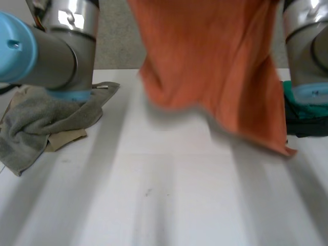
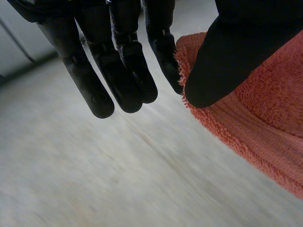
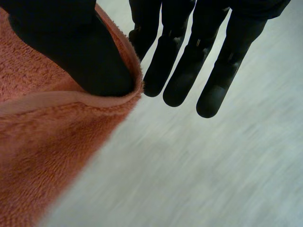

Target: Fold the laundry.

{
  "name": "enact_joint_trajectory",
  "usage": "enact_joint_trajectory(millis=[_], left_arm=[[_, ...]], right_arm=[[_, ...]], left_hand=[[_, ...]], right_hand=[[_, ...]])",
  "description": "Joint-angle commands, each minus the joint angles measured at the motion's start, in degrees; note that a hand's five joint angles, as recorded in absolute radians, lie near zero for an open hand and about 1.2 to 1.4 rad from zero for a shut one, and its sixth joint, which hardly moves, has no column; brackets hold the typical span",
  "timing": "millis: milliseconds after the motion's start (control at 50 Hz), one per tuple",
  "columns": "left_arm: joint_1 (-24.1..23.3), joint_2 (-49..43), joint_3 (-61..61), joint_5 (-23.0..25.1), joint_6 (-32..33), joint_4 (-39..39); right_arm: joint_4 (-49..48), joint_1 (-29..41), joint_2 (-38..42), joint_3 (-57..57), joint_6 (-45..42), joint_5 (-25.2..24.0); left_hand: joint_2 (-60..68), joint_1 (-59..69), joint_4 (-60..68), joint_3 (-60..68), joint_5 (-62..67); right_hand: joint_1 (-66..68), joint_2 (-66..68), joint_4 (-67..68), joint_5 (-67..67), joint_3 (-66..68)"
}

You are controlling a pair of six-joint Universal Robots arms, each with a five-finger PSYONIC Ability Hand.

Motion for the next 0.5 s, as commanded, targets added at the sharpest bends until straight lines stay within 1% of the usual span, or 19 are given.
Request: enact_joint_trajectory(millis=[20, 60, 80, 140, 180, 200, 220, 300, 340, 380, 440, 500], left_arm=[[0.4, 5.3, -2.9, -7.0, -2.2, 3.5], [0.6, 6.9, -6.9, -7.2, -2.3, 1.0], [0.6, 7.5, -8.5, -7.2, -2.3, 0.2], [0.7, 9.9, -15.3, -7.0, -2.3, -2.6], [0.8, 10.7, -19.2, -6.7, -2.2, -3.5], [0.8, 11.5, -23.6, -6.1, -2.2, -4.0], [0.8, 11.9, -25.2, -6.0, -2.2, -4.0], [1.1, 14.2, -34.4, -4.1, -2.1, -4.0], [1.3, 14.9, -38.6, -2.6, -1.9, -4.0], [1.3, 15.4, -40.6, -1.7, -1.7, -4.0], [1.4, 16.5, -42.8, -0.4, -1.7, -3.8], [1.5, 18.8, -42.9, -0.5, -1.9, -4.3]], right_arm=[[-8.1, 0.0, -4.5, 3.2, 1.5, -5.0], [-5.6, 0.2, -4.5, 3.6, 1.5, -6.0], [-2.2, 0.3, -4.3, 3.9, 1.4, -6.9], [3.8, -0.2, -4.2, 4.3, 1.5, -8.1], [9.9, -0.5, -4.0, 5.2, 1.4, -9.4], [12.5, -0.6, -3.8, 5.7, 1.3, -10.1], [16.3, -0.8, -3.2, 6.7, 1.0, -11.6], [24.5, -1.7, -0.4, 9.4, 0.7, -14.6], [26.1, -1.8, 1.0, 10.1, 0.3, -14.7], [27.6, -1.9, 2.8, 11.2, -0.9, -14.6], [27.7, -2.1, 3.4, 12.1, -2.8, -14.0], [27.8, -2.2, 3.0, 13.1, -4.0, -11.9]], left_hand=[[11.2, 13.8, 11.1, 11.5, 14.2], [11.2, 13.8, 11.1, 11.5, 14.2], [11.2, 13.8, 11.1, 11.5, 14.2], [11.2, 13.8, 11.1, 11.5, 14.2], [11.2, 13.8, 11.1, 11.5, 14.2], [11.2, 13.8, 11.1, 11.5, 14.2], [11.2, 13.8, 11.1, 11.5, 14.2], [11.2, 13.8, 11.1, 11.5, 14.2], [11.2, 13.8, 11.1, 11.5, 14.2], [11.2, 13.8, 11.1, 11.5, 14.2], [11.2, 13.8, 11.1, 11.5, 14.2], [11.2, 13.8, 11.1, 11.5, 14.2]], right_hand=[[15.0, 12.3, 11.4, 11.7, 11.8], [15.0, 12.3, 11.4, 11.7, 11.8], [15.0, 12.3, 11.4, 11.7, 11.8], [15.0, 12.3, 11.4, 11.7, 11.8], [15.0, 12.3, 11.4, 11.7, 11.8], [15.0, 12.3, 11.4, 11.7, 11.8], [15.0, 12.3, 11.4, 11.7, 11.8], [15.0, 12.3, 11.4, 11.7, 11.8], [15.0, 12.3, 11.4, 11.7, 11.8], [15.0, 12.3, 11.4, 11.7, 11.8], [15.0, 12.3, 11.4, 11.7, 11.8], [15.0, 12.3, 11.4, 11.7, 11.8]])
